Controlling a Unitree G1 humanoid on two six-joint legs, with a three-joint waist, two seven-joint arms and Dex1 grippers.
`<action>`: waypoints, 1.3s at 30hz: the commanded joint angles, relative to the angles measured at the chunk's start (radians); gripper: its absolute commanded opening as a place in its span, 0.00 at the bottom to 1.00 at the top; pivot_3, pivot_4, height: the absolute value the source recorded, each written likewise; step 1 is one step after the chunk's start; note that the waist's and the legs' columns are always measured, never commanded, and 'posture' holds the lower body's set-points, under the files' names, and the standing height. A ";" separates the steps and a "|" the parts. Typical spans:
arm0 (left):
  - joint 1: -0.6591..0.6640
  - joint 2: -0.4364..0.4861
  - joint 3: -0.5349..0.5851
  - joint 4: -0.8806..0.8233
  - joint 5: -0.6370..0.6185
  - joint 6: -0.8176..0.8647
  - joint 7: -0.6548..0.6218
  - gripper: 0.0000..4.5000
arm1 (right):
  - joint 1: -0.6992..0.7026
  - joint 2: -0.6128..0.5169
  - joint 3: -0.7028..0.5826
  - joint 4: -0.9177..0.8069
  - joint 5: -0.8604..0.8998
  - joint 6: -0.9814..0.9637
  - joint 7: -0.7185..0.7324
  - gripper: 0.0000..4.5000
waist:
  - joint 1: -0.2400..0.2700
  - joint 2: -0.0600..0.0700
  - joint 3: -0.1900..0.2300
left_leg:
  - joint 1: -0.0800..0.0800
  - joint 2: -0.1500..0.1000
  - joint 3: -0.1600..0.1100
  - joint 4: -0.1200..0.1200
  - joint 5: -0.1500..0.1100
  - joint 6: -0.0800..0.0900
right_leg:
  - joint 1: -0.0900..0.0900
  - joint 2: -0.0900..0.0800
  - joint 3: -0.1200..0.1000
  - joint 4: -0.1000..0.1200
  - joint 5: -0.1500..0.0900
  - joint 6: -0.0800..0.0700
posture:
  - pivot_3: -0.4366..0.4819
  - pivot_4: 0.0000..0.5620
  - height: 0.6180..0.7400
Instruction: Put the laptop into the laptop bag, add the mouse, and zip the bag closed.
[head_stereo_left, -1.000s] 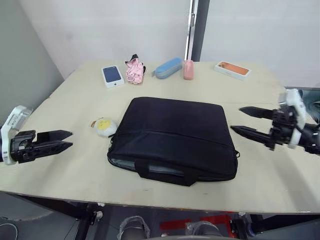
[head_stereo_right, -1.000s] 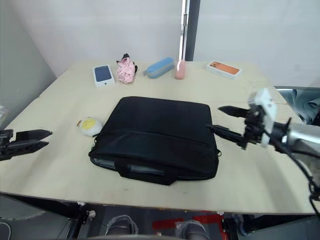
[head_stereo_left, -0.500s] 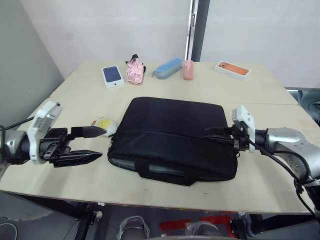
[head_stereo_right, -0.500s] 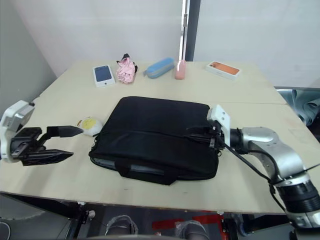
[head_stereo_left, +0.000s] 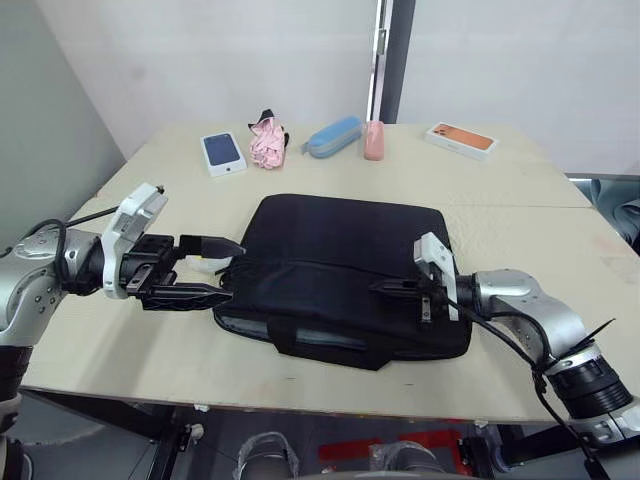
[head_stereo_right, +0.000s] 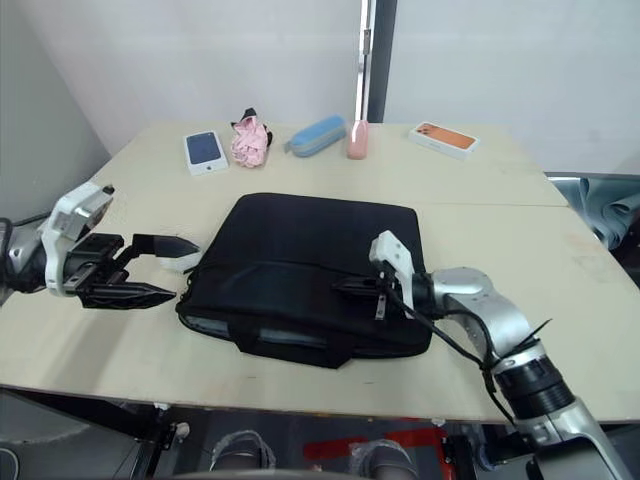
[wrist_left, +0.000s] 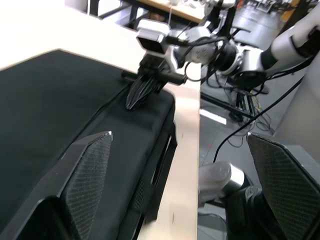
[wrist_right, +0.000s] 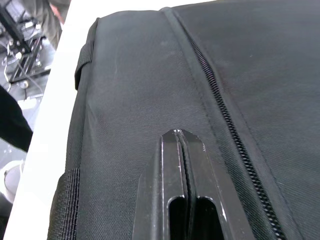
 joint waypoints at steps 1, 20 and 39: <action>-0.038 0.012 -0.006 0.021 0.024 -0.024 -0.022 1.00 | -0.007 -0.006 0.086 0.095 -0.107 0.001 -0.006 0.01 | -0.001 -0.001 -0.001 | 0.000 0.000 0.000 0.000 0.000 0.000 | 0.000 0.000 0.000 0.000 0.000 0.000 | 0.48 0.27 1.00; -0.161 -0.030 -0.077 0.447 0.317 -0.176 0.133 1.00 | -0.056 -0.042 0.196 0.321 -0.232 0.000 0.079 0.01 | 0.007 -0.008 -0.033 | 0.028 -0.001 0.000 0.000 -0.006 -0.009 | 0.026 -0.001 0.002 0.000 0.000 0.000 | 0.48 0.27 1.00; -0.574 -0.272 -0.205 1.264 0.710 -0.359 0.445 1.00 | -0.015 -0.048 0.171 0.228 -0.230 0.030 0.049 0.01 | 0.003 -0.018 -0.039 | 0.032 -0.001 0.001 -0.015 -0.007 -0.011 | 0.032 0.000 0.000 -0.017 0.000 0.000 | 0.48 0.27 1.00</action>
